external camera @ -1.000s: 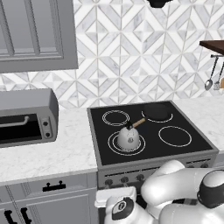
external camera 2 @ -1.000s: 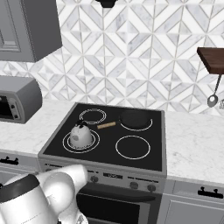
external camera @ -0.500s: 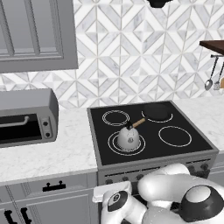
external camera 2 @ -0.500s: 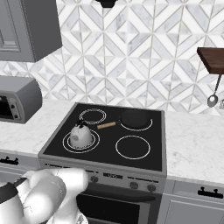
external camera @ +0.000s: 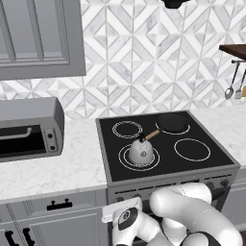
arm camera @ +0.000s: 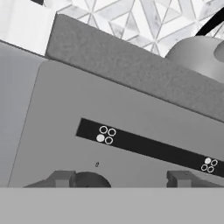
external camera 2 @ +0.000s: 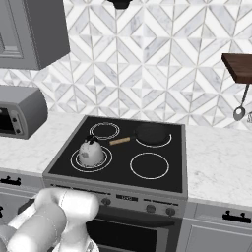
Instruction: Pick the kettle from the counter and place it on a stove burner. Then turn the burner on.
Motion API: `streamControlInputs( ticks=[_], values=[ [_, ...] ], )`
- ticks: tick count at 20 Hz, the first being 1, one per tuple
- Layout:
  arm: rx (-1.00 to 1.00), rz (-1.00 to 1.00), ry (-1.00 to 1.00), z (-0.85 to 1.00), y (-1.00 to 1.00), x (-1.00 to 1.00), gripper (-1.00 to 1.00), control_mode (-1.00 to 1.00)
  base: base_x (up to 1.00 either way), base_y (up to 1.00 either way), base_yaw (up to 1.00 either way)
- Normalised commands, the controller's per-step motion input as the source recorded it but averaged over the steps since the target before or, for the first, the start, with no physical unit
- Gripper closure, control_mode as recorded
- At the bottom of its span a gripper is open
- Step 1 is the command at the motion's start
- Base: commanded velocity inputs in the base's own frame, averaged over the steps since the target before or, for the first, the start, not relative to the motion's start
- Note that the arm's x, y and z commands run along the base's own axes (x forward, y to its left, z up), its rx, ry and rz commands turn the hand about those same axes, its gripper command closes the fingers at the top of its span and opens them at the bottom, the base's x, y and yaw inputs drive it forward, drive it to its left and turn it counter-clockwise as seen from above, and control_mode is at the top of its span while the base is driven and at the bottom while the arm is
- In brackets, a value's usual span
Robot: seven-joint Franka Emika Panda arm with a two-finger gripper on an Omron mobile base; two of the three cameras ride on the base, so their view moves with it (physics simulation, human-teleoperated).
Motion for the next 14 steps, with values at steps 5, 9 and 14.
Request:
streamControlInputs(
  ticks=[5, 9, 14],
  values=[
    [0.08, 0.0, 0.0, -0.56, 0.0, 0.04, -1.0, -1.0, 0.0, 0.0, 0.0],
    [0.09, 0.0, 0.0, -0.42, -0.1, 0.23, -1.0, -1.0, 0.0, 0.0, 0.0],
    [0.05, 0.0, 0.0, -0.21, -0.27, 0.08, -1.0, -1.0, 0.0, 0.0, 0.0]
  ],
)
